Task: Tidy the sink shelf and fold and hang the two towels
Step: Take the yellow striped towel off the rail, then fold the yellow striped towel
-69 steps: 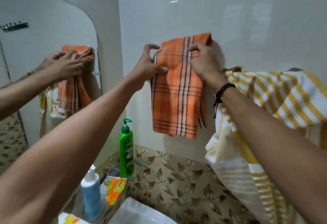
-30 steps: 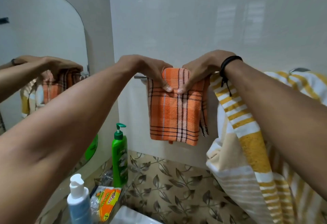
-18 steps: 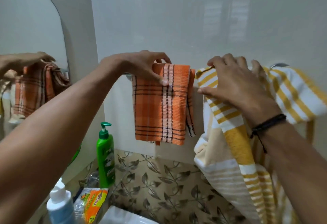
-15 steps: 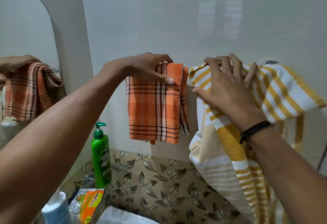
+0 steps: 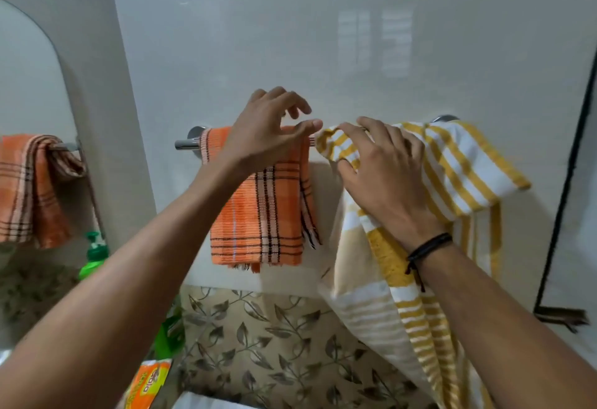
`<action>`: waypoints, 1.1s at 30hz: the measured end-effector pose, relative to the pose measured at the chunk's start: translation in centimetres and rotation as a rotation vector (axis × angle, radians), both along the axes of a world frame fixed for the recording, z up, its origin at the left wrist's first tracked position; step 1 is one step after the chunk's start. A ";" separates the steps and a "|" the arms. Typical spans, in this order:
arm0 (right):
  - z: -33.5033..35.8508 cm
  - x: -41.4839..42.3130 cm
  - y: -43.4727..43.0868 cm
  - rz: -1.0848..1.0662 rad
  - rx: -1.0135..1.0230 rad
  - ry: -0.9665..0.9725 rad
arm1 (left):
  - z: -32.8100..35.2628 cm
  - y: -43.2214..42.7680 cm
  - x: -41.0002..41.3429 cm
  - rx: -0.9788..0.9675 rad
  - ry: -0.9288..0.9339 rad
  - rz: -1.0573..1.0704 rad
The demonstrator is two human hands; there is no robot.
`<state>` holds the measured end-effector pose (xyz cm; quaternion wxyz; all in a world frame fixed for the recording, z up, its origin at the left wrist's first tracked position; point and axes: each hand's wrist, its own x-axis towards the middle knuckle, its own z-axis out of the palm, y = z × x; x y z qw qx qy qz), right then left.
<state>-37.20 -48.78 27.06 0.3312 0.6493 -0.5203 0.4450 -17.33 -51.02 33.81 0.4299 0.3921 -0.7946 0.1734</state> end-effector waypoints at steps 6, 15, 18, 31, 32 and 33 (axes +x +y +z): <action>0.9 -2.5 0.6 0.333 -0.005 -0.188 | -4.9 3.3 -5.2 0.097 0.361 -0.009; -1.1 -8.4 3.5 0.709 0.217 -0.489 | -9.2 2.9 -8.5 0.721 1.080 -0.342; -3.0 -10.3 5.0 0.745 0.444 -0.477 | -8.5 3.0 -9.7 0.842 1.099 -0.377; -8.5 -16.0 10.1 0.644 0.793 -0.427 | -10.3 7.4 -13.6 0.815 1.143 -0.493; -8.2 -16.5 10.8 0.727 0.785 -0.440 | -10.6 8.0 -13.7 0.830 1.132 -0.507; -7.6 -16.9 11.7 0.822 0.773 -0.458 | -11.0 8.6 -13.9 0.833 1.136 -0.520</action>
